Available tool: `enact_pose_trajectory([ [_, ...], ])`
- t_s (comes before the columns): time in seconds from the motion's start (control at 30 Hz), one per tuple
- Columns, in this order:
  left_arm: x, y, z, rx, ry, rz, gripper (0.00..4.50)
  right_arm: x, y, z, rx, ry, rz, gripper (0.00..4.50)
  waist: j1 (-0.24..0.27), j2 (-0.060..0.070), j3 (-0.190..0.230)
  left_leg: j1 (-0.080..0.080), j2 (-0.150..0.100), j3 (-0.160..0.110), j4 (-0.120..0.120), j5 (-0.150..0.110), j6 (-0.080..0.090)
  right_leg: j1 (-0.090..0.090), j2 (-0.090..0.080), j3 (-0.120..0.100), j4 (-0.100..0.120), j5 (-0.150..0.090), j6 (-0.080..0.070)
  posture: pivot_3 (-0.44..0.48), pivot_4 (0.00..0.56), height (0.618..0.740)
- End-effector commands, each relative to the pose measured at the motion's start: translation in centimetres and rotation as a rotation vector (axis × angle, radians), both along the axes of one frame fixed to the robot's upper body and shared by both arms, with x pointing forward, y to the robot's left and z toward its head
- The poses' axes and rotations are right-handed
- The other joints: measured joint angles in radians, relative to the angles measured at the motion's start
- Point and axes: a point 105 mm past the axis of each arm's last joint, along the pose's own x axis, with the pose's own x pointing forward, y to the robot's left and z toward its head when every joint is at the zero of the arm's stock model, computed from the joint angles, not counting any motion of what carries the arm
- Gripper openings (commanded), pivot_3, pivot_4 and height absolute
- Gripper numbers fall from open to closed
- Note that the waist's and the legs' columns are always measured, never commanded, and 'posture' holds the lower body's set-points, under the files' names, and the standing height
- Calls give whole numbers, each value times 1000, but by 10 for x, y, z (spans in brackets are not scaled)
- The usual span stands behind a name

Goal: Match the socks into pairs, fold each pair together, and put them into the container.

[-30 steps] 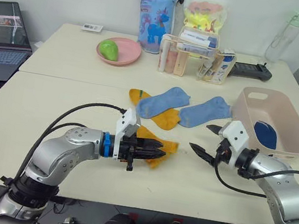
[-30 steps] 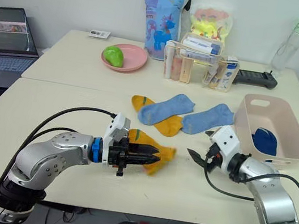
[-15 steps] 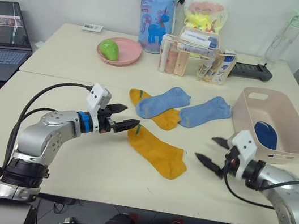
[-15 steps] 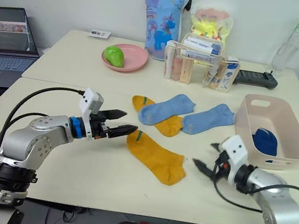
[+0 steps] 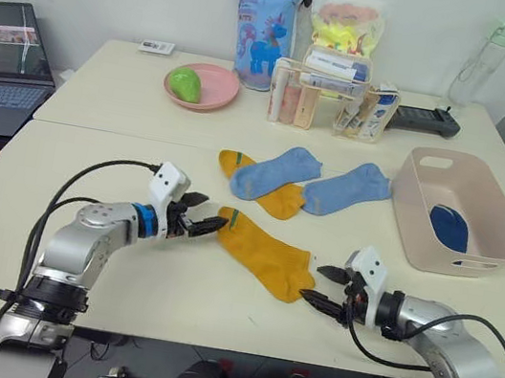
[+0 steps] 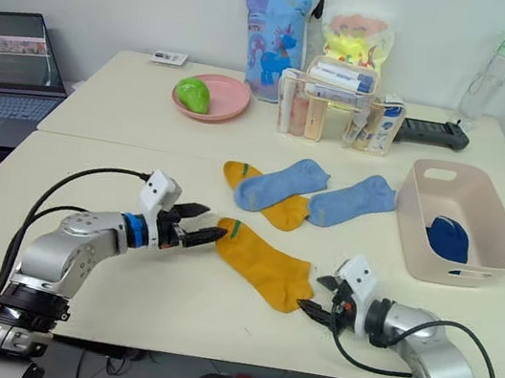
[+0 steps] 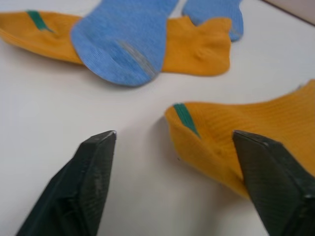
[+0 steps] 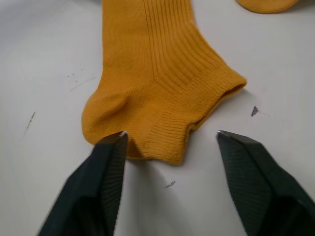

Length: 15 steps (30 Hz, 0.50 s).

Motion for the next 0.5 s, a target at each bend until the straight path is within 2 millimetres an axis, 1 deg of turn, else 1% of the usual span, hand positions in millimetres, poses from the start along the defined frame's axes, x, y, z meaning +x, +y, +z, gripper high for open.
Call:
enact_pose_trajectory([
  [0.03,-3,-3,5,17,-28,-45,2583,-3,8,8,18,-34,46,1614,0,0,0,0,0,0,0,0,0,0,0,0,0,0,0,0,150,740],
  [0.17,-5,-3,3,27,-27,-52,1345,-2,9,10,24,-43,42,249,0,0,0,0,0,0,0,0,0,0,0,0,0,0,0,0,150,740],
  [0.2,-5,-3,3,30,-27,-49,985,-1,8,11,25,-45,39,0,0,0,0,0,0,0,0,0,0,0,0,0,0,0,0,0,150,740],
  [0.3,-6,-1,4,29,-24,-43,62,-2,6,12,27,-46,36,0,0,0,0,0,0,0,0,0,0,0,0,0,0,0,0,0,150,740],
  [0.4,-8,2,5,16,-14,-26,25,-3,3,13,29,-47,32,0,0,0,0,0,0,0,0,0,0,0,0,0,0,0,0,0,150,740],
  [0.5,-19,9,1,-12,45,-11,25,-3,-5,17,27,-50,16,0,-2,0,0,0,0,0,0,0,0,0,0,0,0,0,0,0,150,740],
])
